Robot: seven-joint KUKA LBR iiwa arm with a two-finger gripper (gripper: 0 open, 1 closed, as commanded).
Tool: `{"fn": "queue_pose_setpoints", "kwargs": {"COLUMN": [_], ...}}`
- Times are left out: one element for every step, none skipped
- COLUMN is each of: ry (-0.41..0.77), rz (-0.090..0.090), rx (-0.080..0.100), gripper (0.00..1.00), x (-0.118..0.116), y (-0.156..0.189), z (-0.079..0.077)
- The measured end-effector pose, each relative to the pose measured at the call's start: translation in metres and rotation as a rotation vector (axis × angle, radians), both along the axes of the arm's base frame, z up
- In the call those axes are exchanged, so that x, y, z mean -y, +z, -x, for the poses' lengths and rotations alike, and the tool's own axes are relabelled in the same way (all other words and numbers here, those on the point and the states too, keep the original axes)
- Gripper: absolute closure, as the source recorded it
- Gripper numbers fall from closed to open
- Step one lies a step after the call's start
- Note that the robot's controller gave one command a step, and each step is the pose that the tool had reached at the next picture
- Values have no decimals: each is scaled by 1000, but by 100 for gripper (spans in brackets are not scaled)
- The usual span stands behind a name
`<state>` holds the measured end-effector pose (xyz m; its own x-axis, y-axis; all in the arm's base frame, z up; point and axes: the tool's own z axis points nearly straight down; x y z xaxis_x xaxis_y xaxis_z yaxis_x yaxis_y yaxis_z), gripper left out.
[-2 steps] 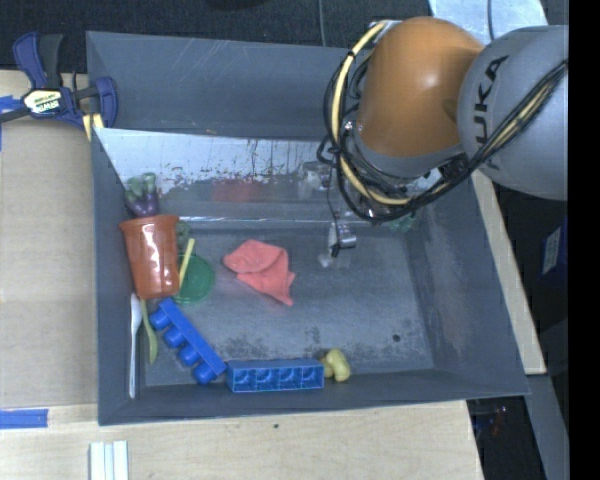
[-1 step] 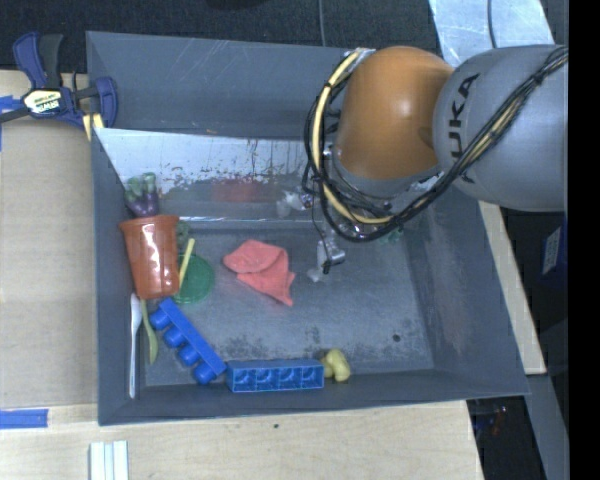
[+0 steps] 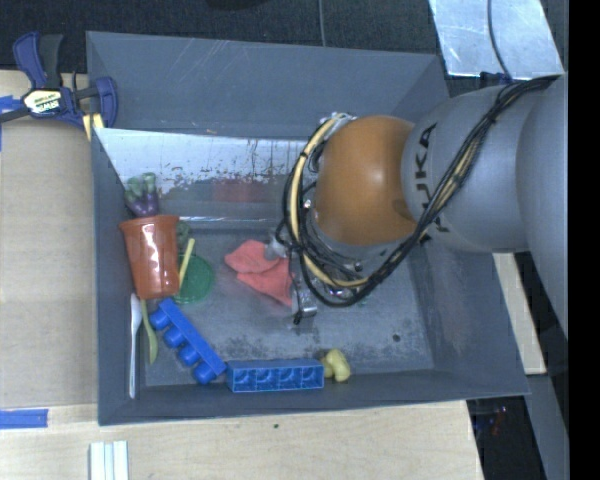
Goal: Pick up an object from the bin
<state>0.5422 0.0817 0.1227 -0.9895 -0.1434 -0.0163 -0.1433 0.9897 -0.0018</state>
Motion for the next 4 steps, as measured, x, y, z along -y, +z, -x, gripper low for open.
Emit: {"fn": "queue_pose_setpoints", "kwargs": {"ry": [-43, -13, -13, 28], "rz": [-1, -3, -3, -1], "rx": [0, 4, 4, -4], "gripper": [0, 100, 100, 100], "x": [-1, -26, -26, -16], "y": [-20, -50, -50, 13], "z": [-3, -30, -30, -32]}}
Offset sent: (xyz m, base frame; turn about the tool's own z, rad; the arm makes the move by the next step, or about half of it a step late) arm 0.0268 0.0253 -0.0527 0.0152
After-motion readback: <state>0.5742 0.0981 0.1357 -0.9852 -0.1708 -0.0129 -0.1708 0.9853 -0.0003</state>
